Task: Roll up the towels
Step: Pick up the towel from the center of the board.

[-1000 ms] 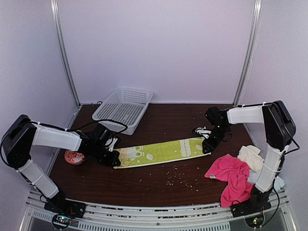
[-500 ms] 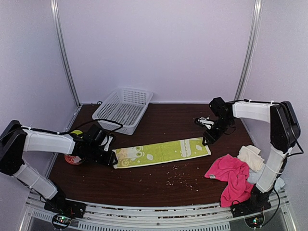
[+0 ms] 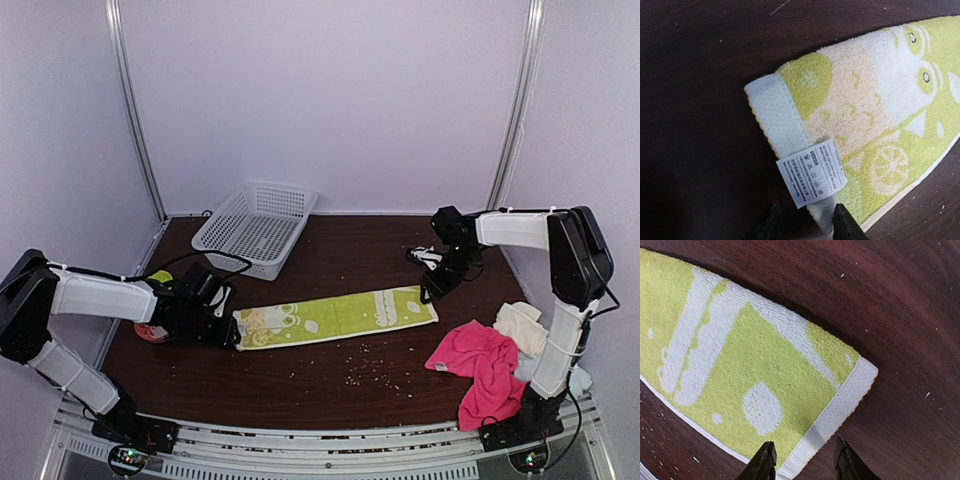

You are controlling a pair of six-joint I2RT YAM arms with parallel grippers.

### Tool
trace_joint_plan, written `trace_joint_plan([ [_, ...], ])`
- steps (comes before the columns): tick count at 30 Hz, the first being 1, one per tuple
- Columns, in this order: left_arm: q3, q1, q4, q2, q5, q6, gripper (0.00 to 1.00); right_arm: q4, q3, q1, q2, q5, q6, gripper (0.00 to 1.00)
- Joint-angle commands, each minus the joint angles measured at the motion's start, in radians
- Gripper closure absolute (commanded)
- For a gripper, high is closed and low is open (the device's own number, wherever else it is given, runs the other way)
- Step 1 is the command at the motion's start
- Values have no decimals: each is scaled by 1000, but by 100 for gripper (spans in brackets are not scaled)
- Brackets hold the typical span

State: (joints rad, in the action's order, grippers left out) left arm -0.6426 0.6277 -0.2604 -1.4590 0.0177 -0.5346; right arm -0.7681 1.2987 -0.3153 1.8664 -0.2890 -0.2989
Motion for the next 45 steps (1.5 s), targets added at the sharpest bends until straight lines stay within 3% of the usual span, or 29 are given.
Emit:
trace_joint_plan([
  [1, 26, 0, 17, 8, -22, -16, 64, 26, -17, 17, 34, 22, 26, 60],
  [9, 49, 0, 32, 10, -17, -24, 65, 45, -25, 25, 84, -2, 35, 61],
  [25, 35, 1, 55, -15, -9, -22, 67, 41, -19, -8, 128, -52, 16, 76],
  [35, 43, 0, 64, -14, -6, -25, 68, 45, 13, -15, 135, 11, 38, 99],
  [45, 43, 1, 50, 14, -28, -20, 68, 0, 48, 46, 59, 48, 17, 100],
])
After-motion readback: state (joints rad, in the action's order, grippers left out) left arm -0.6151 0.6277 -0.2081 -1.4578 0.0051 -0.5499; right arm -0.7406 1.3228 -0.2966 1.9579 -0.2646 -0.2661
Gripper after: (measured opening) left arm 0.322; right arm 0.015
